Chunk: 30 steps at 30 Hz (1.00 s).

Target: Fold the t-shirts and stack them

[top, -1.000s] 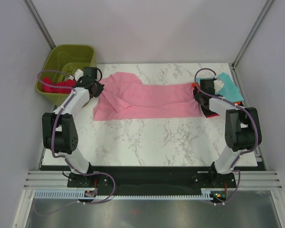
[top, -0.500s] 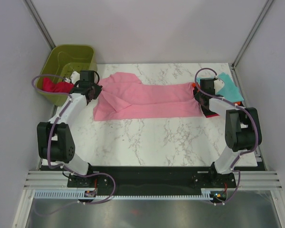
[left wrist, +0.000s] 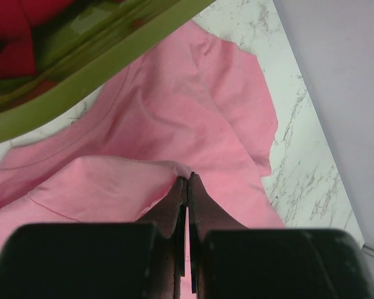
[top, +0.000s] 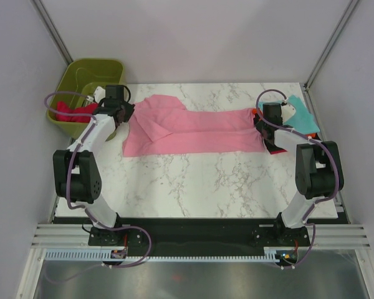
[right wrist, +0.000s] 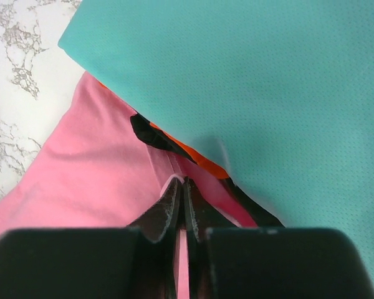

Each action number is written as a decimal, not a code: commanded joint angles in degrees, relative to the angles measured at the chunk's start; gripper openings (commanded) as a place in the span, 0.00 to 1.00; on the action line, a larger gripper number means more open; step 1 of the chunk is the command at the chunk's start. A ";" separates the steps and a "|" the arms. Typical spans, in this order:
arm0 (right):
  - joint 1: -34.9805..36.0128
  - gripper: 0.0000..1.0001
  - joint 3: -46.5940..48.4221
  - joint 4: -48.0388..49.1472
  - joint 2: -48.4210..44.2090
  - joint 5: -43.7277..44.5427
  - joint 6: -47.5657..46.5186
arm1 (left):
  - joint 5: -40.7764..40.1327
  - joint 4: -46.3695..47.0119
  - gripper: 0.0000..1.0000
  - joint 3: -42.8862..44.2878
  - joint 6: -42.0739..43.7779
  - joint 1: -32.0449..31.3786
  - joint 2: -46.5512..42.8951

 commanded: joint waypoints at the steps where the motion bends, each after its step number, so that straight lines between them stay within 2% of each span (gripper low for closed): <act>1: 0.04 0.11 2.30 2.67 0.47 -0.14 0.23 | 1.34 2.32 0.03 5.72 -0.21 0.51 4.48; 2: 0.13 0.12 2.47 2.76 1.00 -1.02 0.05 | 2.04 2.67 0.03 8.34 0.42 0.51 5.45; 3: 0.04 0.27 2.65 2.84 1.09 -1.12 -0.03 | 3.88 3.37 0.08 9.58 1.21 0.51 6.85; 5: 0.04 0.48 2.65 2.93 0.83 -1.29 0.05 | 6.96 5.21 0.18 11.96 3.93 0.43 10.63; 6: 0.04 0.53 2.30 3.11 0.65 -1.29 -0.12 | 8.62 5.22 0.35 14.23 4.29 0.43 11.69; 9: 0.13 0.55 0.99 3.81 -1.10 -1.99 -0.04 | 9.34 5.04 0.66 15.83 4.46 0.43 13.02; 12: 0.39 0.56 -1.73 4.51 -3.91 -2.87 0.23 | 8.65 3.82 0.78 16.19 5.52 0.43 11.01; 14: 0.92 0.57 -3.14 4.87 -6.63 -3.57 0.23 | 8.20 2.15 0.78 15.32 6.49 0.43 8.12; 16: 1.88 0.64 -5.51 4.43 -8.83 -3.76 0.23 | 7.94 1.36 0.78 13.56 6.75 0.43 5.65; 20: 3.03 0.75 -9.82 2.50 -16.90 -2.44 -0.30 | 8.29 1.09 0.77 4.62 5.87 0.34 -2.00; 21: 3.03 0.83 -11.31 1.80 -18.32 -1.83 -0.39 | 8.29 1.00 0.77 3.02 5.52 0.34 -5.05; 22: 3.03 0.84 -12.02 1.44 -20.68 -1.21 -0.65 | 8.29 0.74 0.77 0.13 5.17 0.34 -6.48; 24: 3.11 0.82 -12.90 0.13 -22.63 -1.38 -1.87 | 9.16 0.21 0.76 -2.70 4.91 0.34 -10.51; 26: 3.46 0.74 -14.56 -1.37 -25.53 -2.34 -2.14 | 9.96 -0.14 0.75 -7.68 4.21 0.08 -13.68; 29: 3.99 0.70 -20.44 -0.50 -29.84 -2.96 -1.09 | 9.70 0.03 0.74 -15.15 3.15 -1.41 -20.28; 30: 3.91 0.69 -24.12 2.55 -30.80 -3.48 0.48 | 9.17 0.29 0.73 -16.93 3.15 -1.94 -21.68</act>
